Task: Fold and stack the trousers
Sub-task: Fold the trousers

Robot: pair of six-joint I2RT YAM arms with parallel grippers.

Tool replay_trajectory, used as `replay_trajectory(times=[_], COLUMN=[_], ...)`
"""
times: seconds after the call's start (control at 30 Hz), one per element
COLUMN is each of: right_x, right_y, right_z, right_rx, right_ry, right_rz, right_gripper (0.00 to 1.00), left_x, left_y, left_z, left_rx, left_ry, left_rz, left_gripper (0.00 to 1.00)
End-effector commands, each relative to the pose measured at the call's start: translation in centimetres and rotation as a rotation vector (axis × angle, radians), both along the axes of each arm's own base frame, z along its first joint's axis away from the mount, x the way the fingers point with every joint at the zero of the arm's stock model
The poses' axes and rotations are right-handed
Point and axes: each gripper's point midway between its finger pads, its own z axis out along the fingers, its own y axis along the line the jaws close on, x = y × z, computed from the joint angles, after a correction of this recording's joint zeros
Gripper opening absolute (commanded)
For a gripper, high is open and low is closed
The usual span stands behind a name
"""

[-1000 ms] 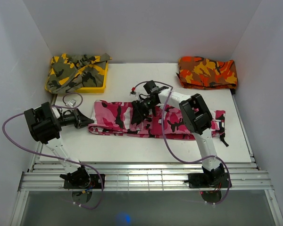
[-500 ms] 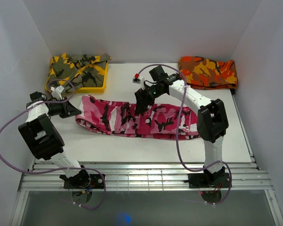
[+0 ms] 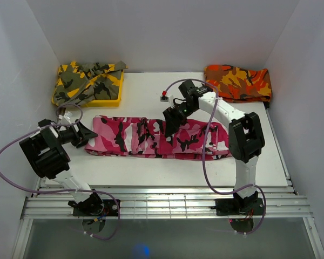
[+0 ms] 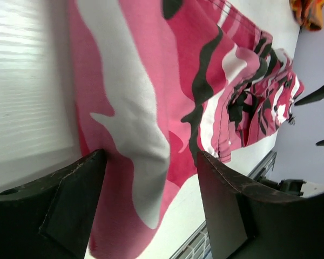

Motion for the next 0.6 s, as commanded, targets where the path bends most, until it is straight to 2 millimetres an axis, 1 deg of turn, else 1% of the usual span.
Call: replay_trajectory(times=[0.0,0.03,0.07,0.1,0.13,0.17,0.2,0.23,0.27,0.3,0.33,0.37,0.4,0.5,0.53,0.57], right_x=[-0.4,-0.2,-0.2,0.1,0.0,0.1,0.4,0.4,0.6,0.8,0.8,1.0,1.5,1.7,1.7,1.7], right_y=[-2.7,-3.4,-4.0,-5.2,-5.8,-6.5,-7.5,-8.1,-8.8,-9.9,-10.6,-11.4,-12.6,-14.8,-15.1,-15.4], right_z=[1.5,1.9,1.8,1.5,1.6,1.5,1.3,1.4,1.3,1.0,1.0,0.9,0.9,0.6,0.7,0.8], right_rx=[-0.008,-0.004,-0.009,-0.018,-0.024,-0.033,-0.044,-0.051,-0.063,-0.071,-0.079,-0.086,-0.086,-0.106,-0.111,-0.116], right_ry=[-0.009,-0.022,-0.017,-0.005,0.002,-0.008,-0.004,-0.013,-0.017,-0.011,-0.006,-0.005,-0.006,-0.015,-0.018,-0.020], right_rz=[-0.017,-0.023,-0.032,-0.058,-0.068,-0.070,-0.092,-0.102,-0.113,-0.139,-0.153,-0.168,-0.199,-0.236,-0.241,-0.245], right_gripper=[0.86,0.86,0.86,0.86,0.86,0.86,0.86,0.86,0.86,0.86,0.86,0.86,0.86,0.86,0.86,0.86], left_x=[1.7,1.8,1.8,2.0,2.4,2.6,2.5,2.9,2.9,2.8,2.9,3.0,3.0,2.7,2.6,2.2], left_y=[2.8,3.5,4.3,4.7,5.3,5.4,5.3,5.4,4.9,4.6,4.2,3.6,3.2,2.0,1.6,0.9], left_z=[1.2,1.1,0.8,0.5,0.3,0.1,-0.9,-0.8,-0.7,-1.6,-1.5,-0.3,-0.1,-0.3,-0.6,-1.2], left_rx=[-0.019,-0.005,0.002,0.020,0.041,0.038,0.012,-0.003,-0.057,-0.105,-0.138,-0.215,-0.249,-0.311,-0.300,-0.297], left_ry=[-0.078,-0.076,-0.076,-0.073,-0.073,-0.073,-0.051,-0.055,-0.054,-0.035,-0.046,-0.078,-0.091,-0.095,-0.085,-0.070], left_rz=[0.068,0.080,0.096,0.098,0.101,0.096,0.086,0.082,0.069,0.063,0.047,0.028,0.017,-0.011,-0.022,-0.034], left_gripper=[0.79,0.79,0.79,0.79,0.79,0.79,0.79,0.79,0.79,0.79,0.79,0.79,0.79,0.80,0.80,0.81])
